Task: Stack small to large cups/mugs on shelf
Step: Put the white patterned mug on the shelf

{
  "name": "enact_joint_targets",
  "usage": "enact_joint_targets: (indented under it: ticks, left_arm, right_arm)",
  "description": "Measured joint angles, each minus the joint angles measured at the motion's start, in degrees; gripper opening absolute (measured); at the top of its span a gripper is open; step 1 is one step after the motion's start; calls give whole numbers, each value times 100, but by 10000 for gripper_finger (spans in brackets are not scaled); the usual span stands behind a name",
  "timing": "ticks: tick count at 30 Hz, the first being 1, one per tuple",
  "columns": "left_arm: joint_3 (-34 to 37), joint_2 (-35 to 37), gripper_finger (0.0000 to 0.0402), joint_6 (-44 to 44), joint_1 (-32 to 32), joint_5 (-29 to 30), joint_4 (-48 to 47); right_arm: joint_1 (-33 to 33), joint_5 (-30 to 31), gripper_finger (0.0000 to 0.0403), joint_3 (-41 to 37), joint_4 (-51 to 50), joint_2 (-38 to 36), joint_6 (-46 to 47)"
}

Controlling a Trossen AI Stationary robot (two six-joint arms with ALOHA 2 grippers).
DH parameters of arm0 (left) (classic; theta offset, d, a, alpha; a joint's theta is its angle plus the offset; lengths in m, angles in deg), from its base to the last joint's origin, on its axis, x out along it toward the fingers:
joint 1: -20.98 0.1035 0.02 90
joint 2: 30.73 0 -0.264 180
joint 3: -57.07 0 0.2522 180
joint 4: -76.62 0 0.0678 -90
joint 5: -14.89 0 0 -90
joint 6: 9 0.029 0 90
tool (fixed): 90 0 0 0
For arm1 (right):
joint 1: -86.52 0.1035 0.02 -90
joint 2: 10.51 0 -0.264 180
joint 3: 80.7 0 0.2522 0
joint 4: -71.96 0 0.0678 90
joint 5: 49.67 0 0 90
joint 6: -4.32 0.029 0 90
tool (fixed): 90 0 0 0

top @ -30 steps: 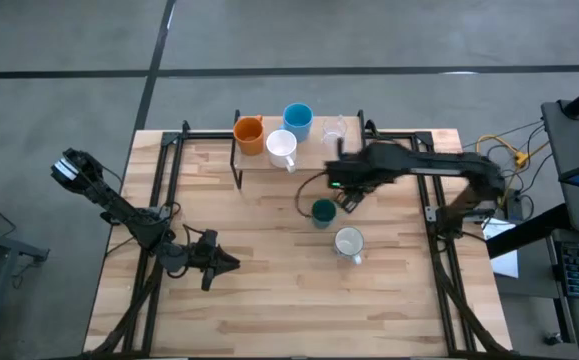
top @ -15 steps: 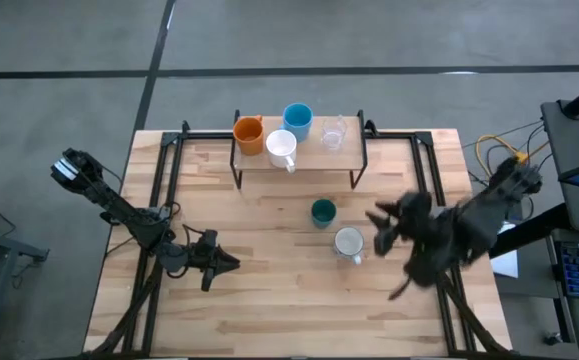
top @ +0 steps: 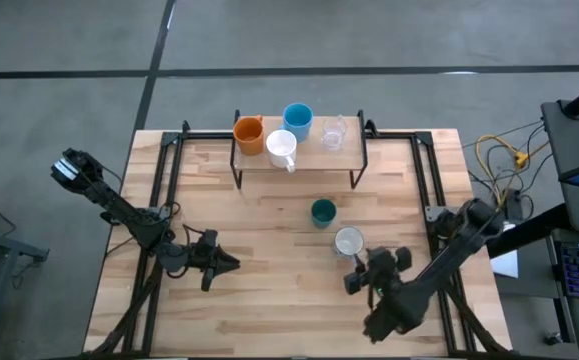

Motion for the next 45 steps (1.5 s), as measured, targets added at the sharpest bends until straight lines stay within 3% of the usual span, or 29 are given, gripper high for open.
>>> enact_joint_targets:
  ticks: [7,13,24,34,45]
  left_arm:
    - [0,0,55,-2,0,-67,2]
    - [0,0,55,-2,0,-220,4]
    - [0,0,55,0,0,-465,3]
    - [0,1,55,1,-4,-496,123]
    - [0,320,55,17,-2,-576,241]
  right_arm:
    - [54,-234,164,393,6,573,1]
    - [321,-442,164,420,14,643,10]
    - [898,-270,164,107,67,643,39]
    - [1023,53,164,-683,1450,643,-370]
    - [984,803,150,-1457,2650,643,-112]
